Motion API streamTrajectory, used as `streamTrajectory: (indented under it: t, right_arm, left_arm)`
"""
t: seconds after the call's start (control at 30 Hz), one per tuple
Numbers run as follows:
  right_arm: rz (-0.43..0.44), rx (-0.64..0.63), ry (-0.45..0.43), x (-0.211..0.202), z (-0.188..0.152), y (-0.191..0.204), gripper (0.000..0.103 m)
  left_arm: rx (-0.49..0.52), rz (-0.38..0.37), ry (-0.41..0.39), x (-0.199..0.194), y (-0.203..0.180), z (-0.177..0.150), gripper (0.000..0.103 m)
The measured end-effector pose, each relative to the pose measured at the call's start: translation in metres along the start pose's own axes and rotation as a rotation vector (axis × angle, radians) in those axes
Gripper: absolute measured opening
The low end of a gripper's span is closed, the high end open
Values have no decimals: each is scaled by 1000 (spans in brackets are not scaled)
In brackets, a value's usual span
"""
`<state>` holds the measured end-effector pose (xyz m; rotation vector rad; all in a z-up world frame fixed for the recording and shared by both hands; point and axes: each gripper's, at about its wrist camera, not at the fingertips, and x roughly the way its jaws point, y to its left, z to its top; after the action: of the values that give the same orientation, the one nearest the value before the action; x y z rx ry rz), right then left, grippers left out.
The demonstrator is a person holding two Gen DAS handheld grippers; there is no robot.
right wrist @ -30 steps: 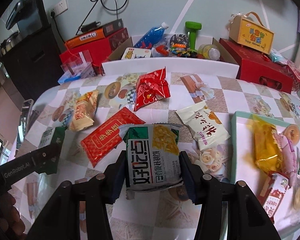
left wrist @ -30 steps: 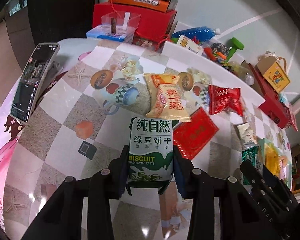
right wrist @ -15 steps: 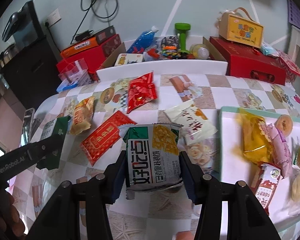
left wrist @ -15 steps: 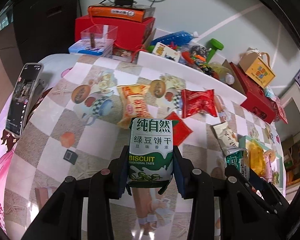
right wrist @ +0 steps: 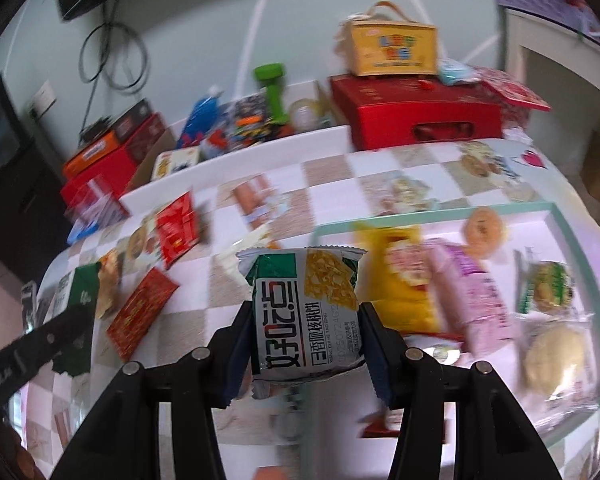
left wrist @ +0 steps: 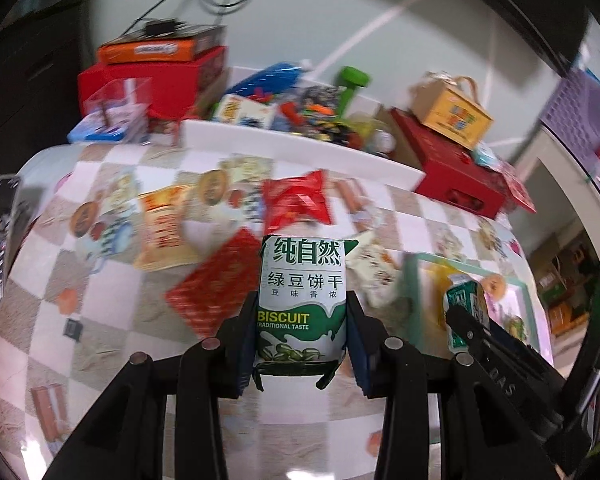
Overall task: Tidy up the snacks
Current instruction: 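Carry both bags into the tray and open the left tool to drop the biscuit bag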
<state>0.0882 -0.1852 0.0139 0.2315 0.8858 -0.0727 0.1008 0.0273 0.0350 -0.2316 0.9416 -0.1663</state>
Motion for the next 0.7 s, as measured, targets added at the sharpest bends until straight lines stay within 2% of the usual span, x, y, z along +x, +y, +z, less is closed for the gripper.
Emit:
streamTrajectory:
  t: [0.27,0.7]
  right_arm:
    - [-74,108,-44,-20,9,-56,54]
    - [-223,328,-119,-61,11,-161,54]
  left_arm:
    - [110,-117,29,8,-58,-11,41]
    - [252,-188,71,32,-127,-40,41]
